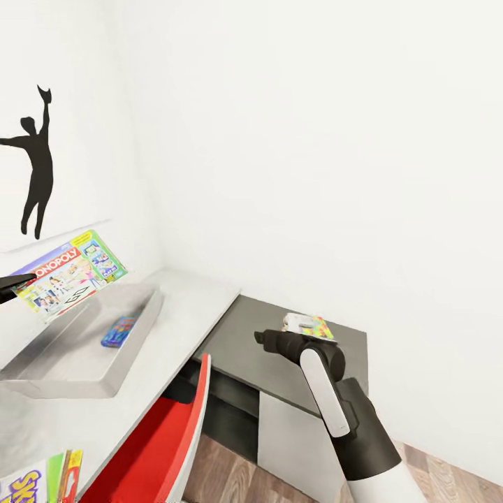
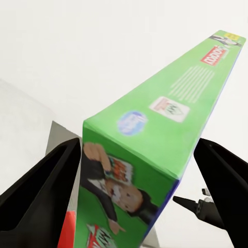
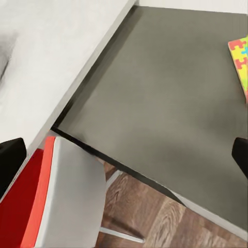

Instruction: Put all the toys in the child's room - the three board games (two on the bed and one on the table), the two jigsaw puzzles on the table, and the tennis ball on the table - inside the toy box on the table in the child's room.

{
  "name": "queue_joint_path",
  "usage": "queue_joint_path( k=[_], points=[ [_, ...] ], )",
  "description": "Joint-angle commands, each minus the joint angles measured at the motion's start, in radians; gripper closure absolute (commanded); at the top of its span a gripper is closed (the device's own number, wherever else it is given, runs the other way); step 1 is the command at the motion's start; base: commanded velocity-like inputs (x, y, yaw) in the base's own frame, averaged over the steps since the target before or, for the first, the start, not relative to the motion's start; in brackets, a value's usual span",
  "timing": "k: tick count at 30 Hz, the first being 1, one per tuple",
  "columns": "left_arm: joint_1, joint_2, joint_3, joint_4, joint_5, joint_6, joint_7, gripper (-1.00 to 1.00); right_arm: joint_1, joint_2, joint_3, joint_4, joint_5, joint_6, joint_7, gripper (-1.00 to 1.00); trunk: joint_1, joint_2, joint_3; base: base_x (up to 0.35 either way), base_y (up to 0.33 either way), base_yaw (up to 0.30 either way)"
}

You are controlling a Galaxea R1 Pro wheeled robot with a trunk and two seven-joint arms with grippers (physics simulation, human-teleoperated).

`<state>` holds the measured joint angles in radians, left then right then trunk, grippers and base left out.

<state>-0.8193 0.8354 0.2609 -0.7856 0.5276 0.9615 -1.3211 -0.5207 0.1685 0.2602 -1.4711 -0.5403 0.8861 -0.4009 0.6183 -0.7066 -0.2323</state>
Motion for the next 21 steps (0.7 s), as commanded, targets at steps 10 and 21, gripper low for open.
queue_joint_path(
  k=[10,21],
  points=[
    [-0.001,0.001,-0.004,0.000,0.005,0.006,-0.001,1.00,-0.001,-0.001,0.000,-0.002,-0.010,0.003,-0.008,-1.00,0.000,-0.001,-0.002,0.005,-0.002,0.046],
    [-0.001,-0.001,-0.005,0.000,0.005,-0.011,-0.001,1.00,-0.001,-0.002,0.000,0.000,-0.010,0.003,-0.007,-1.00,0.000,-0.001,-0.002,0.024,-0.026,0.000]
  ],
)
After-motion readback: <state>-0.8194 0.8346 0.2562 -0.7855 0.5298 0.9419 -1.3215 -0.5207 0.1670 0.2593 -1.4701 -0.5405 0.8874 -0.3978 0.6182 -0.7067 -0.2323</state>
